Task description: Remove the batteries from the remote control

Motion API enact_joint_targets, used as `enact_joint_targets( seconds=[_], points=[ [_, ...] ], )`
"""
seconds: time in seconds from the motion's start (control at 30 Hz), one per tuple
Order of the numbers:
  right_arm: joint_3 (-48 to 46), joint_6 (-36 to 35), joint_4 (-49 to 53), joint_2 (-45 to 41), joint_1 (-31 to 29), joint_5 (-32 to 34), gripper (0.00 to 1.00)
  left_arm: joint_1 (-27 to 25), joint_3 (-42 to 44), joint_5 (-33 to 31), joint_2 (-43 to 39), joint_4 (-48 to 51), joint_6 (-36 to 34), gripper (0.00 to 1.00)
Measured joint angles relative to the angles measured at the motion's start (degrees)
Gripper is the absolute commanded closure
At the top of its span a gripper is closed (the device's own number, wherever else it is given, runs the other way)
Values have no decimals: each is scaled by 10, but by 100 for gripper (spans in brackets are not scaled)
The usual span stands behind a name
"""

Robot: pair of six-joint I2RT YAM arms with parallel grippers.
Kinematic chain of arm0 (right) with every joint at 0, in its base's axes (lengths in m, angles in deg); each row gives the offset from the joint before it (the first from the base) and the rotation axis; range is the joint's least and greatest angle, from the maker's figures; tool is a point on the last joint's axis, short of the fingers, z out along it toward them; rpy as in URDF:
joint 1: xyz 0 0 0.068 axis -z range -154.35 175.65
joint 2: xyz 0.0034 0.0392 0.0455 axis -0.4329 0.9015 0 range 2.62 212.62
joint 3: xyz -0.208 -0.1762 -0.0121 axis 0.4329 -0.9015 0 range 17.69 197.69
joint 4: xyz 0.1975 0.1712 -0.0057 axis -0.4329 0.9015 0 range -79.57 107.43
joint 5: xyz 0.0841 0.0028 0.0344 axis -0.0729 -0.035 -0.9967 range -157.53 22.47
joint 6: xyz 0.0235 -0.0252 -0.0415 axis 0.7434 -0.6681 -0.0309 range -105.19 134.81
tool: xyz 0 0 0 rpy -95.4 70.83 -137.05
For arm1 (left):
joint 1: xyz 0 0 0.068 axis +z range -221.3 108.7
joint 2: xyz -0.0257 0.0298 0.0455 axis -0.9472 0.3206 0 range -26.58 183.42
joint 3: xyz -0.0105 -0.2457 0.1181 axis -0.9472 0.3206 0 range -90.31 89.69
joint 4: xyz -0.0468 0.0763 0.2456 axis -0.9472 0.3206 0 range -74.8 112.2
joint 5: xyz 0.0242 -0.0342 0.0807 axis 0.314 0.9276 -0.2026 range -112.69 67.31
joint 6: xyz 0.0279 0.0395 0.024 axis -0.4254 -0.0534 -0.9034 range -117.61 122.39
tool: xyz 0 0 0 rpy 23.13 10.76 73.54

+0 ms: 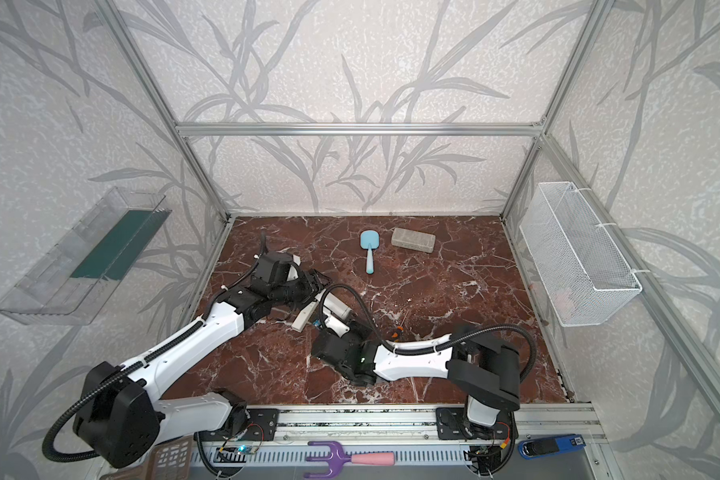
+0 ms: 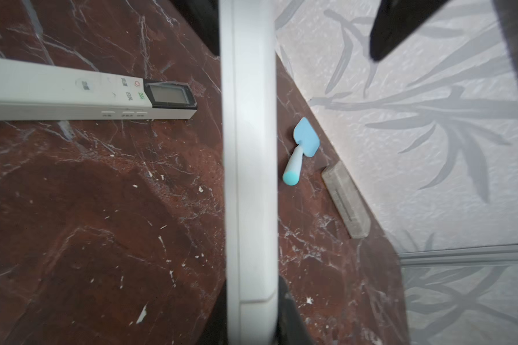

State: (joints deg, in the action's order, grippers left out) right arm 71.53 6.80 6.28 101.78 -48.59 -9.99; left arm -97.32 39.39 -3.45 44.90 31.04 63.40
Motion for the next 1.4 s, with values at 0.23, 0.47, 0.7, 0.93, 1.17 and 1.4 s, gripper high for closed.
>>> enact_joint_targets(
  seconds=[0.23,0.47,0.7,0.93,1.17,1.4],
  points=[
    [9,-116,-109,49,-36,80,94,3,45,5,-11,4,71,53],
    [7,-154,-160,49,-54,101,75,14,76,26,-34,-38,111,91],
    [8,-113,-123,15,-61,78,22,22,101,27,-68,-75,127,100],
    [32,20,7,-75,-33,-64,16,44,113,-11,-101,-90,90,100],
    [8,159,62,-184,23,-193,17,71,131,-7,-90,-131,29,100],
    [-41,341,70,-290,147,-358,20,82,156,67,-47,-266,8,100]
  ],
)
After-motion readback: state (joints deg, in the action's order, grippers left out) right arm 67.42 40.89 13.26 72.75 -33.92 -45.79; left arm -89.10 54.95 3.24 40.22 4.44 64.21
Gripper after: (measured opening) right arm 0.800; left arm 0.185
